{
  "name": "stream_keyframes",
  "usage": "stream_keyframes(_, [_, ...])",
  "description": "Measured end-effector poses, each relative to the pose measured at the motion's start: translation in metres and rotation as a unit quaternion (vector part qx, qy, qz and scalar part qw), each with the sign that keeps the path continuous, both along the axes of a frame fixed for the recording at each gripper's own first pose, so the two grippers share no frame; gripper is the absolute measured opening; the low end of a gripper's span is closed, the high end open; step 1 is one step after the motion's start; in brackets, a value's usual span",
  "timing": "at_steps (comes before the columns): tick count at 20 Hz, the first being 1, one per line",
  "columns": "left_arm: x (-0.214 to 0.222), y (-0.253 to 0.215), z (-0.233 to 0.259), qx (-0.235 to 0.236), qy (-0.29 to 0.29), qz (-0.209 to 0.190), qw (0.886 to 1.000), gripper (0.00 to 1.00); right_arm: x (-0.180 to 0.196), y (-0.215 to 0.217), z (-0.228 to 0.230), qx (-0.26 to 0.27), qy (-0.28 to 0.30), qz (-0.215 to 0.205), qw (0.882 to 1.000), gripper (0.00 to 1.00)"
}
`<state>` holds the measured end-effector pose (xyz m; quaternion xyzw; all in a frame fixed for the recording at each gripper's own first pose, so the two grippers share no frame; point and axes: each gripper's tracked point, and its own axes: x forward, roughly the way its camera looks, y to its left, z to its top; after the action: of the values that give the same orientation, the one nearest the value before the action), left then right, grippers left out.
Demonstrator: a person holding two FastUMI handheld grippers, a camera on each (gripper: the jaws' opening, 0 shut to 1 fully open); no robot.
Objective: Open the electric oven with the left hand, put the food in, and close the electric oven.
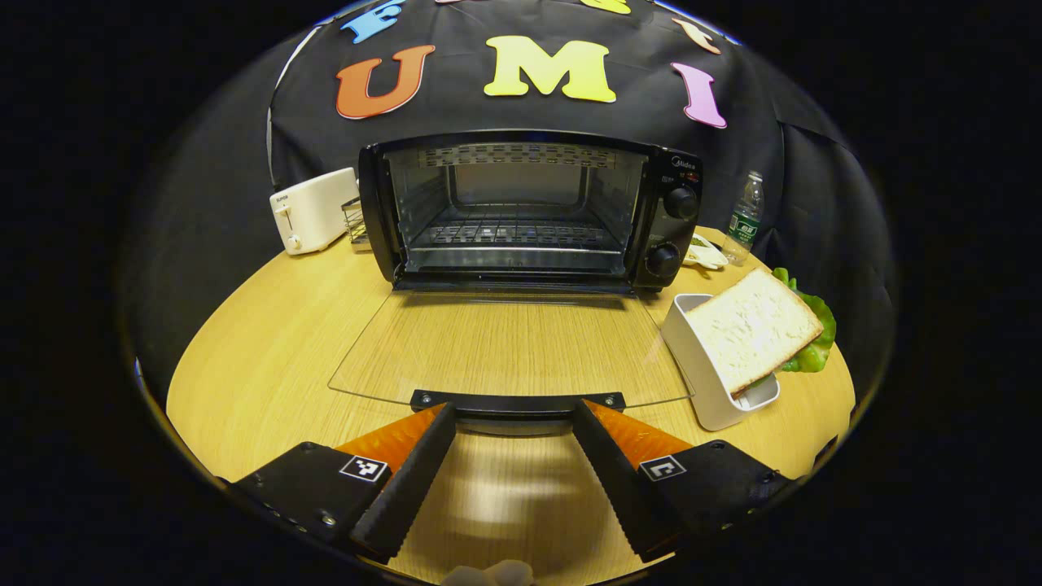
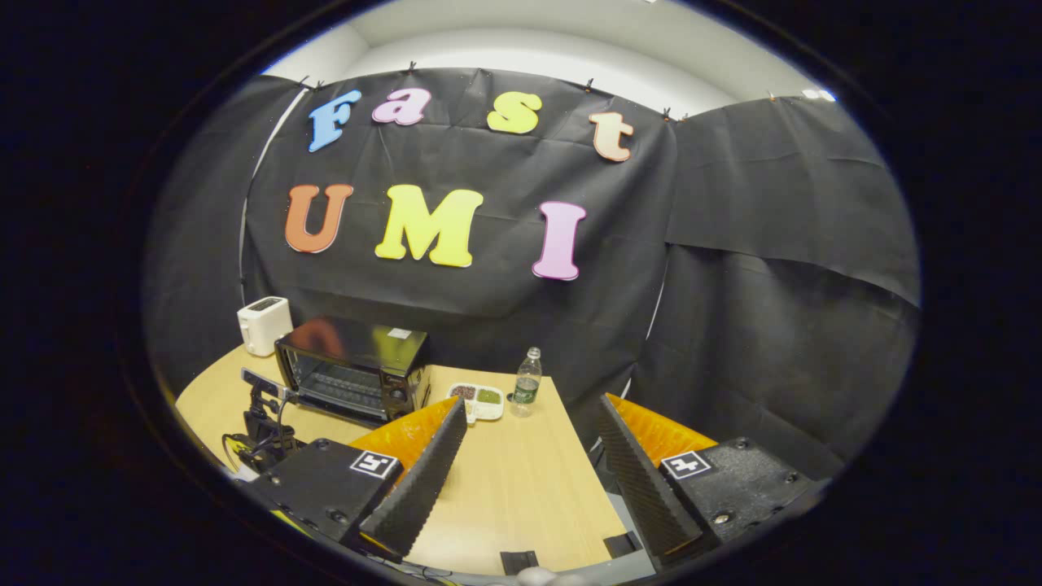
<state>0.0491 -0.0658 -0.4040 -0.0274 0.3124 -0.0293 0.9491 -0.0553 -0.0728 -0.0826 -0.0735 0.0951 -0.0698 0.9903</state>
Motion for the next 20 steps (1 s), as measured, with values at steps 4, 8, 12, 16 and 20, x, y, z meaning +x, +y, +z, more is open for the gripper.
stream_keyframes(4, [0.001, 0.000, 0.001, 0.014, -0.006, -0.006, 1.000, 0.95, 0.003, -0.004, -0.017, 0.003, 0.018, -0.001, 1.000, 0.96])
stream_keyframes(8, [0.004, 0.013, 0.031, 0.017, -0.039, 0.011, 0.999, 0.96, 0.011, -0.004, -0.028, 0.010, 0.027, 0.004, 1.000, 1.00])
stream_keyframes(12, [-0.005, 0.023, 0.081, 0.010, -0.082, 0.001, 0.997, 0.96, 0.019, 0.008, -0.058, 0.037, 0.056, 0.022, 0.998, 1.00])
stream_keyframes(16, [-0.026, 0.045, 0.140, 0.015, -0.133, -0.017, 0.991, 0.96, 0.030, 0.027, -0.110, 0.077, 0.099, 0.037, 0.991, 1.00])
stream_keyframes(20, [-0.055, 0.066, 0.190, 0.020, -0.170, -0.020, 0.985, 0.96, 0.039, 0.053, -0.169, 0.124, 0.150, 0.059, 0.979, 1.00])
